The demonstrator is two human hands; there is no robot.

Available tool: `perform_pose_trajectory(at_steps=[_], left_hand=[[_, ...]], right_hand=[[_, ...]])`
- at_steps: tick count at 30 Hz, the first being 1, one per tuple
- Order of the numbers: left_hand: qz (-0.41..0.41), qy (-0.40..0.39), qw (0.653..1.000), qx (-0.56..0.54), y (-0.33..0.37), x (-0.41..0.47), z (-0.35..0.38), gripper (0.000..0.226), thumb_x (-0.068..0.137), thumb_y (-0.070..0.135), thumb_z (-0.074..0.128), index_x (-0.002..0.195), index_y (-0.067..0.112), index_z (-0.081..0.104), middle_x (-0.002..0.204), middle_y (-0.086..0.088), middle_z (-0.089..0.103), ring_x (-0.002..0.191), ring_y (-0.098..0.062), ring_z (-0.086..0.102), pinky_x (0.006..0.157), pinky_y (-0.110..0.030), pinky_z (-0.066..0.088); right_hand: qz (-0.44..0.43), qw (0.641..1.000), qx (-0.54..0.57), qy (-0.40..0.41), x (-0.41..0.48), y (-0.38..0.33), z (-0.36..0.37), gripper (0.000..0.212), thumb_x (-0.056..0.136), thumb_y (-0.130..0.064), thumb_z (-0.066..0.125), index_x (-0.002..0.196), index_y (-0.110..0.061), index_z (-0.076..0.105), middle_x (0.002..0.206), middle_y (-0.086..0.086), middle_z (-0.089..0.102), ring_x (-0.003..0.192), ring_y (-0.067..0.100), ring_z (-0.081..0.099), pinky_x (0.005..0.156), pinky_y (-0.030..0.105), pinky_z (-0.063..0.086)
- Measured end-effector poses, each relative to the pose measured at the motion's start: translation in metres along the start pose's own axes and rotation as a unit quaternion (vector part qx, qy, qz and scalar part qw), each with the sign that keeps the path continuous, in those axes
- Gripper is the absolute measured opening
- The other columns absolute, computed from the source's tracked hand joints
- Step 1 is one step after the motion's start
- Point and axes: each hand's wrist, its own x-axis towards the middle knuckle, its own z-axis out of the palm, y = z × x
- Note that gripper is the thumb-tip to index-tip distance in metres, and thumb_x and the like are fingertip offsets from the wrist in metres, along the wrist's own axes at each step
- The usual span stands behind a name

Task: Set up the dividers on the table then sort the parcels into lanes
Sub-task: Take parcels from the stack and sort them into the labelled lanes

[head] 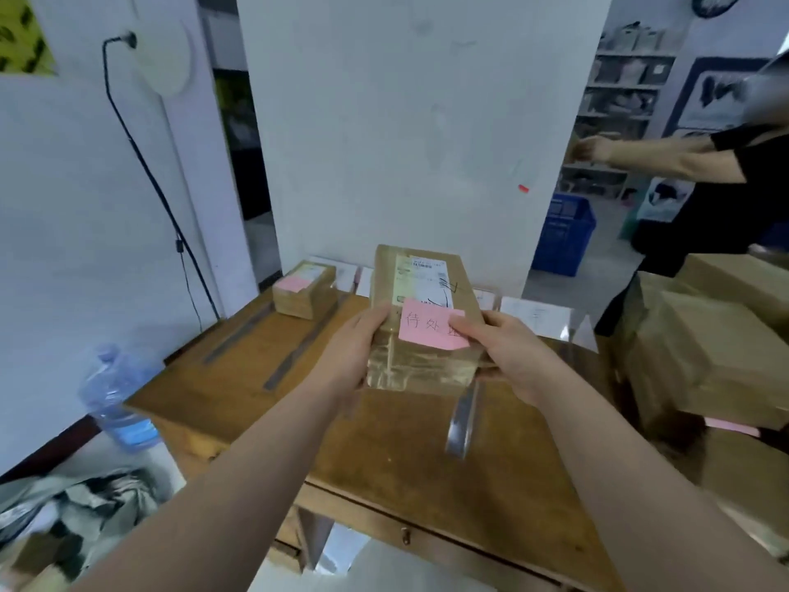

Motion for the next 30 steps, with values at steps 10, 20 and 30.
perform_pose_trajectory(at_steps=[10, 20, 30], left_hand=[[-0.079, 0.039, 0.996, 0.019, -0.004, 0.050, -0.155, 0.044, 0.096, 0.059, 0.041, 0.091, 0.031, 0.074, 0.090, -0.002, 0.077, 0.102, -0.032, 0.068, 0.100, -0.049, 0.048], [-0.100, 0.075, 0.992, 0.007, -0.016, 0.145, -0.255, 0.040, 0.094, 0.047, 0.046, 0.099, 0.014, 0.068, 0.081, -0.007, 0.073, 0.073, -0.022, 0.065, 0.084, -0.039, 0.054], [-0.156, 0.088, 0.984, 0.009, -0.051, 0.220, -0.342, 0.031, 0.095, 0.037, 0.051, 0.099, 0.013, 0.070, 0.073, -0.002, 0.071, 0.065, -0.018, 0.063, 0.064, -0.029, 0.048]], right_hand=[[0.036, 0.999, 0.007, -0.019, 0.075, -0.030, 0.150, 0.027, 0.089, -0.041, 0.065, 0.108, -0.023, 0.062, 0.091, -0.003, 0.075, 0.086, 0.020, 0.071, 0.080, 0.037, 0.057], [0.039, 0.999, -0.004, -0.026, 0.184, -0.043, 0.245, 0.028, 0.087, -0.036, 0.068, 0.108, -0.020, 0.058, 0.097, -0.002, 0.072, 0.088, 0.019, 0.070, 0.087, 0.047, 0.056], [0.091, 0.993, -0.033, -0.061, 0.267, -0.030, 0.330, 0.035, 0.089, -0.034, 0.067, 0.114, -0.016, 0.052, 0.099, -0.002, 0.066, 0.083, 0.015, 0.066, 0.064, 0.032, 0.057]])
